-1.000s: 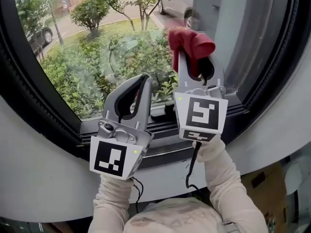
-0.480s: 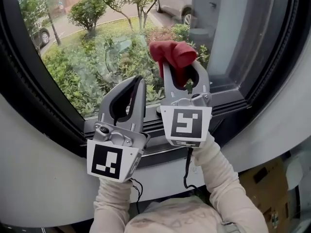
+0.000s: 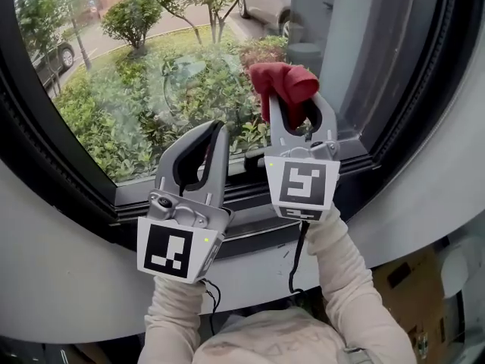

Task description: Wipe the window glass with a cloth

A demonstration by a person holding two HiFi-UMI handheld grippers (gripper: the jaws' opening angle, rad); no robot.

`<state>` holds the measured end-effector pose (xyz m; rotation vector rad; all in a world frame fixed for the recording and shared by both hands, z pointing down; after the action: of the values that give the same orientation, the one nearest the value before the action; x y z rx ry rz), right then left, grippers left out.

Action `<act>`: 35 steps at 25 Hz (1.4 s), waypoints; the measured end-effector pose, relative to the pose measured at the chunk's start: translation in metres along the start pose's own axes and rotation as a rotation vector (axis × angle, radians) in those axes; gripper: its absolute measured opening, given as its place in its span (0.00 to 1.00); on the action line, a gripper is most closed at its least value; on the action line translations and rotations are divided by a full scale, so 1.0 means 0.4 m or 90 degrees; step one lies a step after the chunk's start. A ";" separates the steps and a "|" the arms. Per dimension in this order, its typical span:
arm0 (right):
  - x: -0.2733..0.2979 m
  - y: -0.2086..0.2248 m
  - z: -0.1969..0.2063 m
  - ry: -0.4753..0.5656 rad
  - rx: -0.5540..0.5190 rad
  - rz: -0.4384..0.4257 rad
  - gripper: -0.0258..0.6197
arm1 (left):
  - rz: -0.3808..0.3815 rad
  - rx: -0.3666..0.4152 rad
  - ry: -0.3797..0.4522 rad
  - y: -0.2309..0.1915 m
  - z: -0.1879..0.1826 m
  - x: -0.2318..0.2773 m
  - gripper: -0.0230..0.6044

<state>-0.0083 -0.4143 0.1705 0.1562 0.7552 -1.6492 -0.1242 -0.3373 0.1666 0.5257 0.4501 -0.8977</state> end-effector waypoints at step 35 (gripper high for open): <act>-0.104 0.348 0.224 -0.050 0.016 0.106 0.23 | 0.011 -0.003 -0.005 0.203 0.047 0.159 0.04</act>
<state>0.1572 -0.4336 0.2074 0.1667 0.6440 -1.4980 -0.0199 -0.3458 0.1645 0.5208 0.4396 -0.8820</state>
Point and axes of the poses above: the fingertips, and each gripper's own axes: x forward along the fingers, y to its right, z out of its underside, the point moved 2 cm from there along -x, backward along the fingers, and after that the axes turned 9 degrees about y, right-handed, at the moved point
